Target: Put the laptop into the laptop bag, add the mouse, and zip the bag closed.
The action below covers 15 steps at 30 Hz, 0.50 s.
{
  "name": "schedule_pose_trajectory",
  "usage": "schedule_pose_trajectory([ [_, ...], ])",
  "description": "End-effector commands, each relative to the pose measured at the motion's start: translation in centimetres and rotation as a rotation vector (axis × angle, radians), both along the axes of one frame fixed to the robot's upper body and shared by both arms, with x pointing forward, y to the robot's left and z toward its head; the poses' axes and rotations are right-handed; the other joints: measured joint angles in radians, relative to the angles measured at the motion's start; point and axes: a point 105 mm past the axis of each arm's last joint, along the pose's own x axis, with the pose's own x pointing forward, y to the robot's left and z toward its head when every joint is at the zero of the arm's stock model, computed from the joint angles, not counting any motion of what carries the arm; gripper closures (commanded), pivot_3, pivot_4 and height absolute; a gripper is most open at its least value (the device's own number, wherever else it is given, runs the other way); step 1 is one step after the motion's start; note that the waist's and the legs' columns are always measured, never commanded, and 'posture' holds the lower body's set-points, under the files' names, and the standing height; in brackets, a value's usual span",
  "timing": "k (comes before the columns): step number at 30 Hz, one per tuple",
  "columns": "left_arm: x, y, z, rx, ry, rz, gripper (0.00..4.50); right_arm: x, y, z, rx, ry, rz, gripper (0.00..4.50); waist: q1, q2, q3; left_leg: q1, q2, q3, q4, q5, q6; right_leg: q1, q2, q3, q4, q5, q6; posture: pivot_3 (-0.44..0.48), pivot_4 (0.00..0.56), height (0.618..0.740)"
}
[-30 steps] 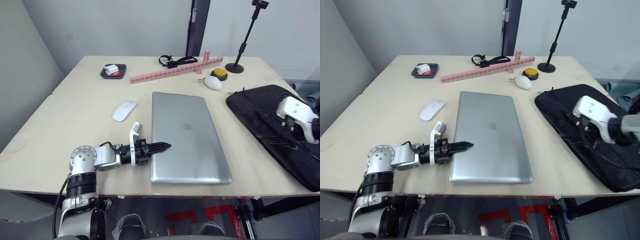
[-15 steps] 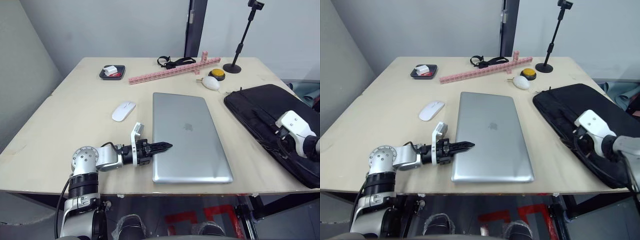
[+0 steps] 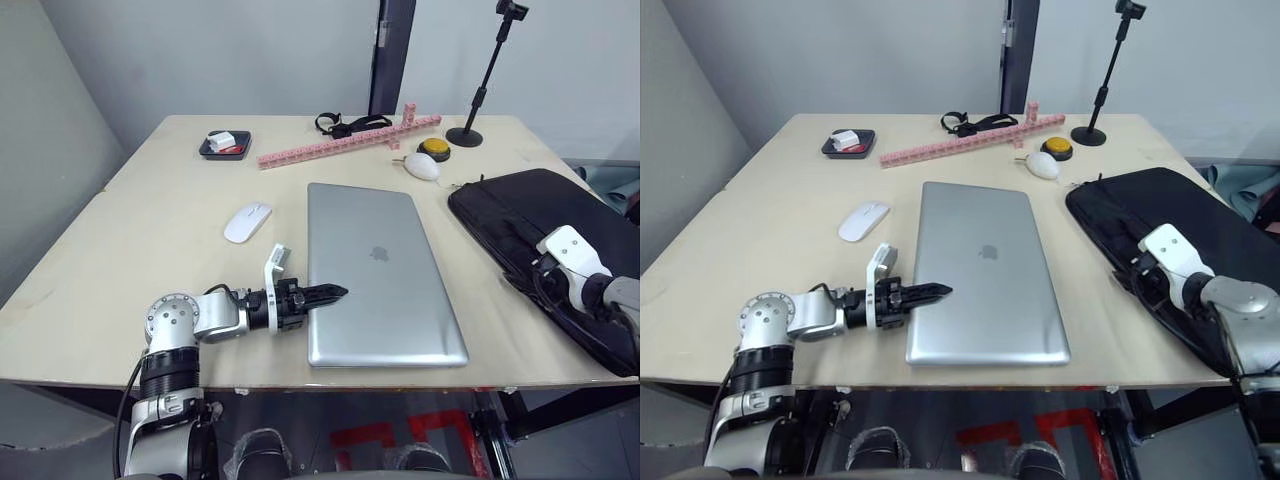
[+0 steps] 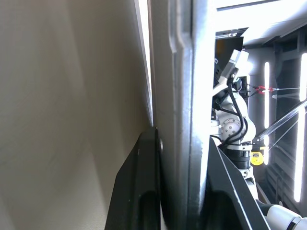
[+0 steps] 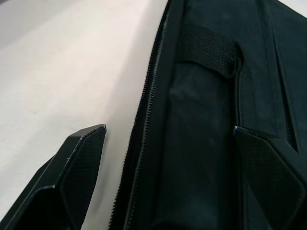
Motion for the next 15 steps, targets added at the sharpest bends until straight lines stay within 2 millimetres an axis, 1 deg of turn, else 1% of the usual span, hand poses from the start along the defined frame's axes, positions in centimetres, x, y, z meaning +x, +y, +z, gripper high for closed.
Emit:
schedule_pose_trajectory([
  [1,-0.45,-0.21,3.18,-0.122,-0.121,-0.026,4.22,0.36,-0.41,0.25,0.003,-0.024,-0.021,0.55,0.000,0.000,0.000,0.000,0.000,0.000,0.000,0.000,0.000,0.000,0.000,0.000,0.000,0.000,0.000,0.000,0.150,0.740],
  [3,-0.48,-0.22,3.12,-0.121,-0.119,-0.026,4.22,0.39,-0.69,-0.03,0.011,-0.018,-0.037,1.07,0.000,0.000,0.000,0.000,0.000,0.000,0.000,0.000,0.000,0.000,0.000,0.000,0.000,0.000,0.000,0.000,0.150,0.740],
  [5,-0.58,-0.23,3.12,-0.121,-0.120,-0.028,4.22,0.39,-0.82,-0.13,0.036,-0.021,-0.052,1.82,0.000,0.000,0.000,0.000,0.000,0.000,0.000,0.000,0.000,0.000,0.000,0.000,0.000,0.000,0.000,0.000,0.150,0.740],
  [8,-0.52,-0.19,3.15,-0.128,-0.118,-0.024,4.22,0.38,-0.83,-0.16,0.052,-0.023,-0.057,2.78,0.000,0.000,0.000,0.001,0.000,0.000,0.001,0.000,0.000,0.000,0.000,0.000,0.001,0.000,0.000,0.000,0.150,0.740],
  [11,-0.41,-0.05,3.00,-0.122,-0.112,-0.021,4.22,0.30,-0.85,-0.18,0.094,-0.023,-0.066,3.86,0.000,0.000,0.000,0.001,0.000,0.000,0.001,0.000,0.000,0.000,0.000,0.001,0.001,0.000,0.000,0.000,0.150,0.740],
  [13,-0.32,0.05,2.99,-0.123,-0.109,-0.018,4.22,0.36,-1.08,0.06,0.139,-0.036,-0.094,4.44,0.000,0.000,0.000,0.001,0.000,0.000,0.002,0.000,0.000,0.000,0.000,0.001,0.002,0.000,0.000,0.000,0.150,0.740],
  [15,-0.23,0.13,2.97,-0.125,-0.105,-0.014,4.22,0.32,-0.88,0.24,0.167,-0.035,-0.090,4.48,0.000,0.000,0.000,0.001,0.000,0.000,0.002,0.000,0.000,0.000,0.000,0.001,0.003,0.000,0.000,0.000,0.150,0.740],
])
